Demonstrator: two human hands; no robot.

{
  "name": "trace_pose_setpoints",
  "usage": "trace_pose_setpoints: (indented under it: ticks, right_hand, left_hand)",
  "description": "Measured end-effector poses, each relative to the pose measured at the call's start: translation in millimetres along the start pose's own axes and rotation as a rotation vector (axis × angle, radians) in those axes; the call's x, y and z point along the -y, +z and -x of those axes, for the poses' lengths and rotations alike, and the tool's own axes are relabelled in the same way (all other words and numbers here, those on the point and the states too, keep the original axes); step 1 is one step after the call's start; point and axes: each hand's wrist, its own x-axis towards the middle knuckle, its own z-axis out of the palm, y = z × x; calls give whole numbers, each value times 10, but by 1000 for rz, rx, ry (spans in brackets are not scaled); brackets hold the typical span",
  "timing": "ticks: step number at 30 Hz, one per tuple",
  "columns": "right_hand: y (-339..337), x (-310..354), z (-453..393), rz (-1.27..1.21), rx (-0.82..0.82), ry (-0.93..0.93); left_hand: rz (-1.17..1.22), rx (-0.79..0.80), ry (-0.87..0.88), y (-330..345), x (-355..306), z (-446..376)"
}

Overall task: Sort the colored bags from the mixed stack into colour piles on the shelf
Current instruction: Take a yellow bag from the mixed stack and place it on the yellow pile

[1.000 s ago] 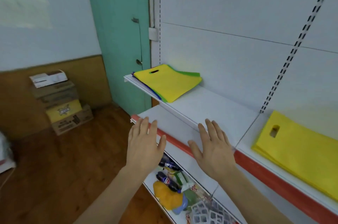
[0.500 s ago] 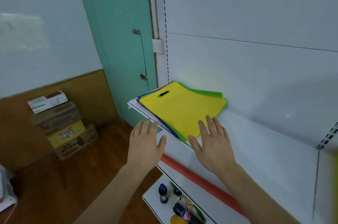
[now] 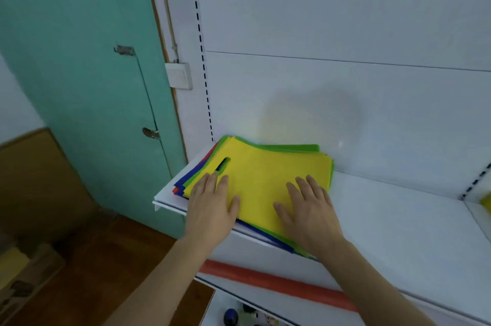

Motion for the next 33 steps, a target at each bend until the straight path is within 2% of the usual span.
trace_pose_setpoints:
  ticks: [8, 17, 22, 24, 28, 30, 33]
  right_hand:
    - [56, 342, 78, 73, 54, 245]
    - [171, 346, 106, 141, 95, 329]
    - [154, 338, 118, 78, 88, 360]
    - [103, 290, 103, 75, 74, 445]
    - [-12, 206, 92, 20, 46, 729]
    - [-56, 175, 84, -57, 31, 774]
    - [-113, 102, 51, -163, -90, 769]
  left_hand:
    - [-14, 75, 240, 219, 287, -302]
    - [-11, 69, 262, 128, 219, -440]
    - [-46, 144, 390, 270, 154, -393]
    - [-32, 140, 398, 279, 137, -403]
    - [43, 115, 426, 257, 29, -341]
    - [111, 117, 455, 269, -38, -319]
    - [225, 119, 423, 246, -49, -359]
